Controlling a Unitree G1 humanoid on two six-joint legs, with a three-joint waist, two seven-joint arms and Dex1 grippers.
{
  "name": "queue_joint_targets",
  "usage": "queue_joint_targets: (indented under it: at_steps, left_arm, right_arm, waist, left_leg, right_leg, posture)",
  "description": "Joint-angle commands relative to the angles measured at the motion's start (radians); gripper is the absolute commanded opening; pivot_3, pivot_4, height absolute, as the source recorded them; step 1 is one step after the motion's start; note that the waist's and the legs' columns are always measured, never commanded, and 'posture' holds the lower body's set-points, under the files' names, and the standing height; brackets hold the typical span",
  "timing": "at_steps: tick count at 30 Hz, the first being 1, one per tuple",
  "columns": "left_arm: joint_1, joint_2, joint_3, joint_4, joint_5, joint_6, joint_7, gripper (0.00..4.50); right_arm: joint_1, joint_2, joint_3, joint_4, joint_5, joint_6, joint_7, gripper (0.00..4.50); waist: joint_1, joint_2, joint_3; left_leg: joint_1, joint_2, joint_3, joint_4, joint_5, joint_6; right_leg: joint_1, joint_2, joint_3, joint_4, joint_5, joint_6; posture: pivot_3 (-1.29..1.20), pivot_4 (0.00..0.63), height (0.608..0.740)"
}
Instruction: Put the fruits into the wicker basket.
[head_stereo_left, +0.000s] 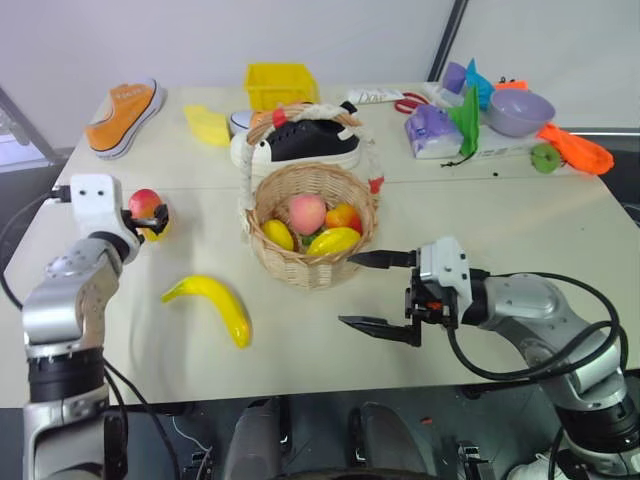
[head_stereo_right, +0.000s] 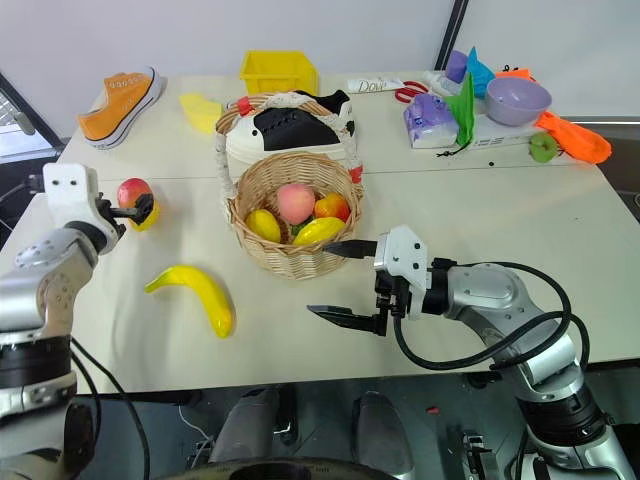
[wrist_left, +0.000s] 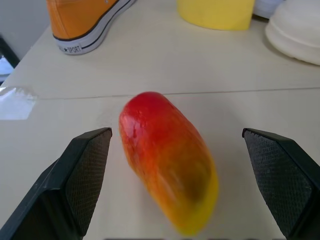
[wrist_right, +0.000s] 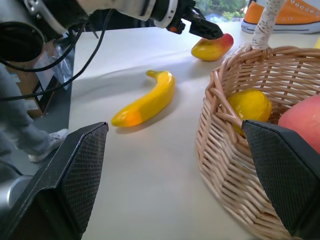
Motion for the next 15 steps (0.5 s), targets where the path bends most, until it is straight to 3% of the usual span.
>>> queue_joint_targets:
  at_steps: [1,7,14,15]
  left_arm:
    - [-0.084,0.007,-0.018,0.060,0.054,0.029,0.044,4.50]
    - [-0.214,-0.031,-0.020,0.245,0.083,0.064,0.083,4.50]
    - [-0.260,-0.064,0.011,0.367,0.077,0.103,0.098,4.50]
    - [-0.261,-0.064,0.017,0.371,0.076,0.102,0.101,3.95]
  right_arm:
    - [-0.008,0.009,-0.002,-0.015,-0.002,-0.026,0.001,4.47]
    - [-0.001,0.021,0.002,-0.003,-0.020,-0.049,-0.003,4.47]
    - [0.007,0.033,0.002,-0.003,-0.049,-0.073,-0.020,4.47]
    - [0.007,0.034,0.000,-0.003,-0.052,-0.075,-0.022,4.50]
  waist:
    - [0.000,0.000,0.000]
    - [0.000,-0.001,0.000]
    - [0.000,-0.003,0.001]
    - [0.000,-0.004,0.001]
  left_leg:
    - [0.000,0.000,0.000,0.000,0.000,0.000]
    - [0.000,0.000,0.000,0.001,0.000,0.000]
    - [0.000,0.000,0.000,0.002,0.000,0.000]
    - [0.000,0.000,0.000,0.002,0.000,0.000]
  right_leg:
    - [0.000,0.000,0.000,0.000,0.000,0.000]
    - [0.000,0.003,-0.001,0.001,0.000,0.002]
    - [0.000,0.003,-0.001,0.002,0.001,0.002]
    - [0.000,0.004,-0.001,0.002,0.001,0.002]
  posture:
    - [0.00,0.150,0.733]
    - [0.00,0.150,0.733]
    - [0.00,0.150,0.733]
    - [0.00,0.150,0.733]
